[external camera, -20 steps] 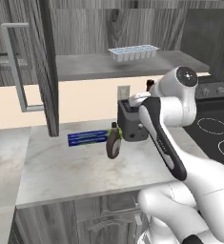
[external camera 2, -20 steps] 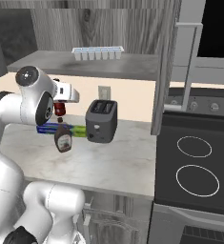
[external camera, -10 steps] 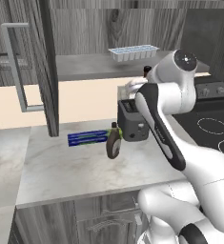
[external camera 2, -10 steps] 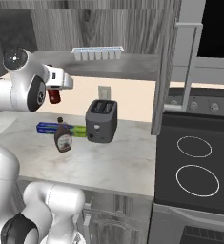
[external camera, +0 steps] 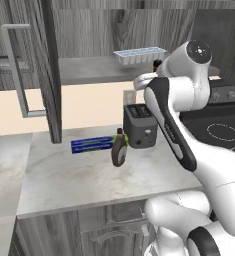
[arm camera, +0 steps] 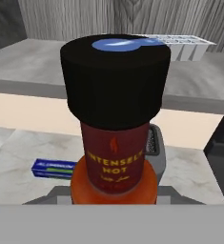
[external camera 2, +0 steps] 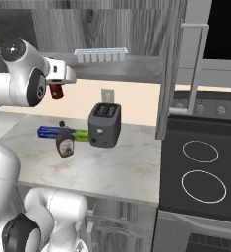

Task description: Pick the condiment bottle and syrup bottle from the counter and place them in the cabinet.

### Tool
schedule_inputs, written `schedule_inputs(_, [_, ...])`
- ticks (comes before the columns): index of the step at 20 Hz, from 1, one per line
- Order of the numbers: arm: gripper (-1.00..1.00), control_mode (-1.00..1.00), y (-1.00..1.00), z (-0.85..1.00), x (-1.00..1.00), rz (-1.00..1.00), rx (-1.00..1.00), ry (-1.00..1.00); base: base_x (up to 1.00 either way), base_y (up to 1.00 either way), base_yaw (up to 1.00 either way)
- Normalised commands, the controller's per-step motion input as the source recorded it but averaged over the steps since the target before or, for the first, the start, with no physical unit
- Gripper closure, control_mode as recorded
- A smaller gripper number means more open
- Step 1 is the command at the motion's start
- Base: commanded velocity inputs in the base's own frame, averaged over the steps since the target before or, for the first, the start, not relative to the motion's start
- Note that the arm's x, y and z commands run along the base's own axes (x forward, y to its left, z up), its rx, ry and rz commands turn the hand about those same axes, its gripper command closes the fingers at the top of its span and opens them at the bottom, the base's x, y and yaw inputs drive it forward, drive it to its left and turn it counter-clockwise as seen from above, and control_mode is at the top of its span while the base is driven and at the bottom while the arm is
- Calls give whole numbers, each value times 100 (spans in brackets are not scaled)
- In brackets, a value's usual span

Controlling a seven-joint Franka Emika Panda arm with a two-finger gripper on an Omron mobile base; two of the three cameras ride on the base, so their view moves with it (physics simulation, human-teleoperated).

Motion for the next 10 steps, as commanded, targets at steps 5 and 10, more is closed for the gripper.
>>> schedule_inputs(5, [100,-100,-30,21,3,0,-3,-4,0,0,0])
schedule_inputs(10, [100,-100,-31,6,17,0,-1,-4,0,0,0])
